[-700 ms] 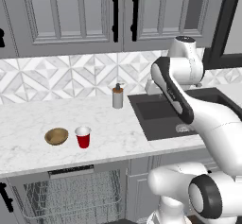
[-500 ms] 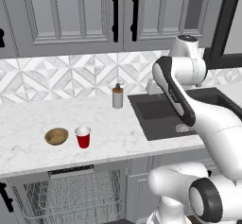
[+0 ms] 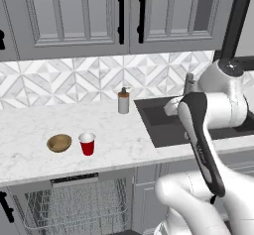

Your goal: Pick up the cup and bowl from the counter, place them in the dishwasher, and close the dishwasher door.

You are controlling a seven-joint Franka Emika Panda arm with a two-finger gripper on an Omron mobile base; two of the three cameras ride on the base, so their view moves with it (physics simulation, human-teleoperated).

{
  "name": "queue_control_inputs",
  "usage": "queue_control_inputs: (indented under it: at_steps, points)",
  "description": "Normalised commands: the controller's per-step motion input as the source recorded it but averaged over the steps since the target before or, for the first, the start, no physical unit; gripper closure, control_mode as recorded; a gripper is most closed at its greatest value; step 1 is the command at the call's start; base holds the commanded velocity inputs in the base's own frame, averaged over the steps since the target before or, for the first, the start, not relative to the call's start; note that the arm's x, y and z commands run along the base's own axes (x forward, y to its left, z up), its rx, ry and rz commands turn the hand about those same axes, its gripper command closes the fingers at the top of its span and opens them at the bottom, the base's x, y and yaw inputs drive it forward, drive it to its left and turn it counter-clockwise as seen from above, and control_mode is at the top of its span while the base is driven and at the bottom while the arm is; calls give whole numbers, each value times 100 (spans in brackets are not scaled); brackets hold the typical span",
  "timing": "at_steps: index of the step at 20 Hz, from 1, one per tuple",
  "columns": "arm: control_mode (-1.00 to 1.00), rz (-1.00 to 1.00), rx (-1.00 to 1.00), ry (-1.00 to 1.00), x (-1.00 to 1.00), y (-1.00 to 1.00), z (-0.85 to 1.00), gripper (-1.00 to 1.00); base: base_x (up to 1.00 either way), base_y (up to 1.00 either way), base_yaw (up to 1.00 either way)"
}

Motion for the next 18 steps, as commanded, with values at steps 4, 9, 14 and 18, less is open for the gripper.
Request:
queue_control_inputs:
  at_steps: [4,9,14,18]
  points:
    - [-100,8,-3,-23,-20,16,21,-100,0,0,0]
    - [-100,63,0,-12,-18,-58,13,-100,0,0,0]
    - [-100,21,-2,8,31,6,6,-100,0,0,0]
    - [-100,-26,-9,17,55,27,0,-100,0,0,0]
